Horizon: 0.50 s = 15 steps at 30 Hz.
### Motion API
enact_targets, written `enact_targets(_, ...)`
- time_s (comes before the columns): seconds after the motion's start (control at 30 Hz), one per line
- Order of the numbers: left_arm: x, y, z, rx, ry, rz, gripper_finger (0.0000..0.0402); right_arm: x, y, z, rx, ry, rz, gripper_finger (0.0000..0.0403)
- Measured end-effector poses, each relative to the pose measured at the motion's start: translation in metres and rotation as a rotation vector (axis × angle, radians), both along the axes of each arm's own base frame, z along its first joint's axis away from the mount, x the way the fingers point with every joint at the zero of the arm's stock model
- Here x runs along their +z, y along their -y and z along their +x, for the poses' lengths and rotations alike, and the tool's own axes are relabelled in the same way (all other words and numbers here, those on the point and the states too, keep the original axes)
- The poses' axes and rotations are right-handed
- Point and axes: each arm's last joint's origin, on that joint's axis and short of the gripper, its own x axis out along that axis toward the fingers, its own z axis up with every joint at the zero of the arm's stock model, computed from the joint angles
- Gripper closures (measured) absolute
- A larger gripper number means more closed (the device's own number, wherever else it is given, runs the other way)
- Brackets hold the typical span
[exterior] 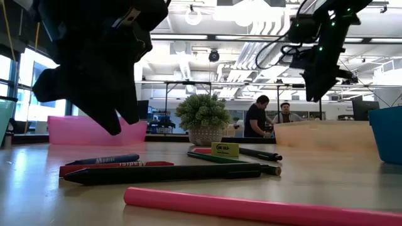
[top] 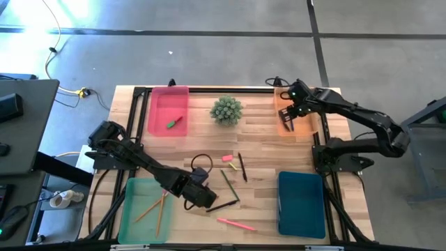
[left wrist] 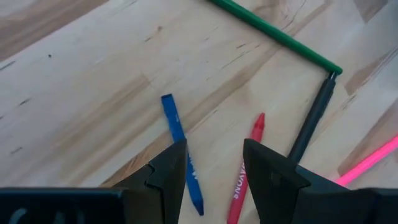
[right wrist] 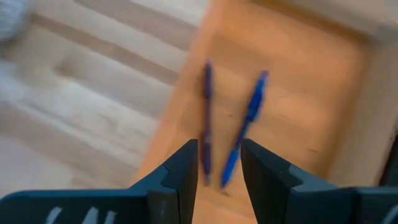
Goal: Sort crayons/erasers/pens/pencils in bins
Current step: Put the blue crayon into the blue bin
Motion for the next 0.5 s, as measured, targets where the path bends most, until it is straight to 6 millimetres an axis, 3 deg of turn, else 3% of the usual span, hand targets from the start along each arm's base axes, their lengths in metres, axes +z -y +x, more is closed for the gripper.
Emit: enact_targets(0.5,-0.002,-0.004,-0.004,0.006,-0.044,0.035,0.0257,0.019,-0.031,-0.005,0.051,0.152,0.041,0.0289)
